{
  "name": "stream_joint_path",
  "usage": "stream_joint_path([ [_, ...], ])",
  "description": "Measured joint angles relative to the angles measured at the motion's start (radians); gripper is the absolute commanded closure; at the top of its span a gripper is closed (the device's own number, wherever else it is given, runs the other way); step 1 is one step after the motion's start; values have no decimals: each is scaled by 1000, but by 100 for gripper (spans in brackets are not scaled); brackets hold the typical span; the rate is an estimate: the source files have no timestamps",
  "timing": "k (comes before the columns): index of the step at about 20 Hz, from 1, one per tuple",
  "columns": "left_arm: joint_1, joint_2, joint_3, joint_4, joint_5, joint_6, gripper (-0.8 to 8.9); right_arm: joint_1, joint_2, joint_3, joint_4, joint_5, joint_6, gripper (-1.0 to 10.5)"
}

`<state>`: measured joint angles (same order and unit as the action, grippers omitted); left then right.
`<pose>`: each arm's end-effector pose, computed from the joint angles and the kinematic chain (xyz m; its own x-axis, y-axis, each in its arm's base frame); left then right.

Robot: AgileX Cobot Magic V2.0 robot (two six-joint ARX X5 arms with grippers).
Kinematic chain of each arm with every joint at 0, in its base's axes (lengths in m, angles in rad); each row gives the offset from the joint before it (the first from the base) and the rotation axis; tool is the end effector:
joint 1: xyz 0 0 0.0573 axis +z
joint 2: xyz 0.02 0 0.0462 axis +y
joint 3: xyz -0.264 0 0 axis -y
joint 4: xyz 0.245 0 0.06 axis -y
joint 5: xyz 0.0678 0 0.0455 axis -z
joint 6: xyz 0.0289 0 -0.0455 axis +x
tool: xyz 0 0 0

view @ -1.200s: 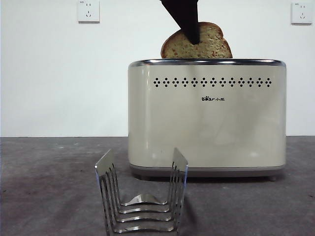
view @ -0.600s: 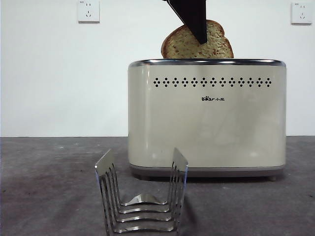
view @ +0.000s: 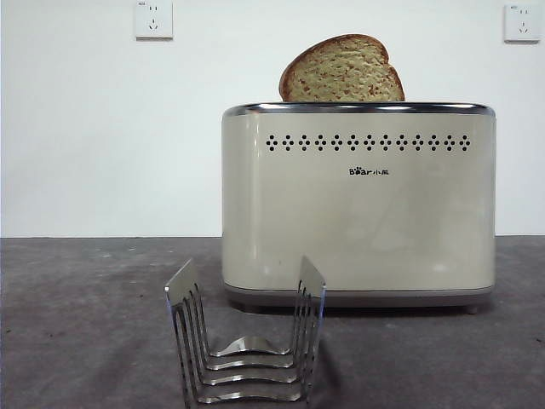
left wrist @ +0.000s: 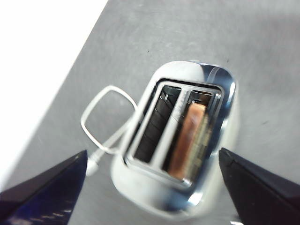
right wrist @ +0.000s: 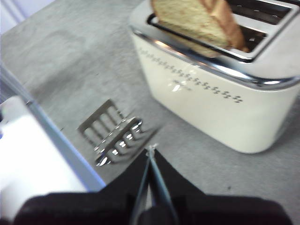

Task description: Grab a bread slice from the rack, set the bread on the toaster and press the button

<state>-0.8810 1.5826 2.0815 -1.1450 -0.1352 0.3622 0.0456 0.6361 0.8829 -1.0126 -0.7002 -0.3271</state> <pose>0.1854 -0.2186 0.4793 0.6074 -0.5245 -0.5966 0.7865 0.5027 0.3588 0.0944 0.0229 0.3161 0.5213 0.6688 -0.5300 -0.6949 0.6932 0.1913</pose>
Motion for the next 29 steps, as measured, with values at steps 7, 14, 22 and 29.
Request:
stream_joint_path([
  [7, 13, -103, 0, -138, 3, -201, 822, 0, 46, 0, 245, 283, 286, 951],
  [14, 27, -119, 0, -179, 3, -282, 822, -9, 160, 12, 435, 288, 433, 954],
  [22, 27, -224, -205, -178, 94, -344, 822, -200, 634, 215, 427, 32, 480, 954],
  [29, 30, -357, -521, -180, 86, -462, 821, -243, 958, 373, 304, -119, 420, 954],
])
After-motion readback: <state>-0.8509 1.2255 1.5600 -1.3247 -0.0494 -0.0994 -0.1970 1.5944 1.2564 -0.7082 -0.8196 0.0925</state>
